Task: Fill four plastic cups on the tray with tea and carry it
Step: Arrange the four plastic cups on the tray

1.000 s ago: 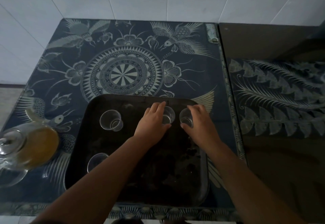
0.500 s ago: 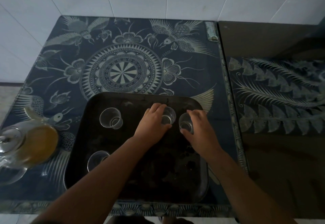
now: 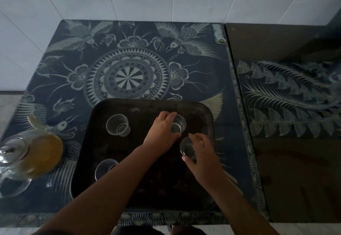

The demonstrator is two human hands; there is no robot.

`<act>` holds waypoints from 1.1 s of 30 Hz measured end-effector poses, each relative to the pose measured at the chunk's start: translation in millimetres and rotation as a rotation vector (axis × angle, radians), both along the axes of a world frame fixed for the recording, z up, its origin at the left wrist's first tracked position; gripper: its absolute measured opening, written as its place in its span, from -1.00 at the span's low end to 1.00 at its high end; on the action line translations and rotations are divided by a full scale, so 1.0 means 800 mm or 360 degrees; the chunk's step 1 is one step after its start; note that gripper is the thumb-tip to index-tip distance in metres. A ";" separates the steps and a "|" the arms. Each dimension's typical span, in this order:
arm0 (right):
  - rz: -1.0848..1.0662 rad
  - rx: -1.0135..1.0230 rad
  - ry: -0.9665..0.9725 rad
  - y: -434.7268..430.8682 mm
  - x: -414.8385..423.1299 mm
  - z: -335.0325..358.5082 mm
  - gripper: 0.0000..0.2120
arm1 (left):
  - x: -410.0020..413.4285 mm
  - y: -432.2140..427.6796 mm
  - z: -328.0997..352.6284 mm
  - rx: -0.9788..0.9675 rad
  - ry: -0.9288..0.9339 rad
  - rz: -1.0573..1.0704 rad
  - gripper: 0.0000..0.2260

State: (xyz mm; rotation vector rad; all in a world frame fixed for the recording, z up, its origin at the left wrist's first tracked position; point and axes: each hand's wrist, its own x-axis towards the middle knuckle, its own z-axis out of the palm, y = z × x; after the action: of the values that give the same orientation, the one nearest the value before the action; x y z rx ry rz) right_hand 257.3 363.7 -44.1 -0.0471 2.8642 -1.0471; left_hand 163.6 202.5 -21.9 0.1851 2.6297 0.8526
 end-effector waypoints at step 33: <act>0.0105 -0.0019 -0.0134 -0.071 0.070 -0.002 -0.27 | -0.002 -0.012 0.002 0.0076 -0.0144 -0.0122 -0.23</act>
State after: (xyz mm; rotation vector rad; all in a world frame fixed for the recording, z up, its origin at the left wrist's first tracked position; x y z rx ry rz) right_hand 313.4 306.6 -45.6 -0.0949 2.7614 -1.0286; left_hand 161.7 193.1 -20.4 0.2521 2.5033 0.8777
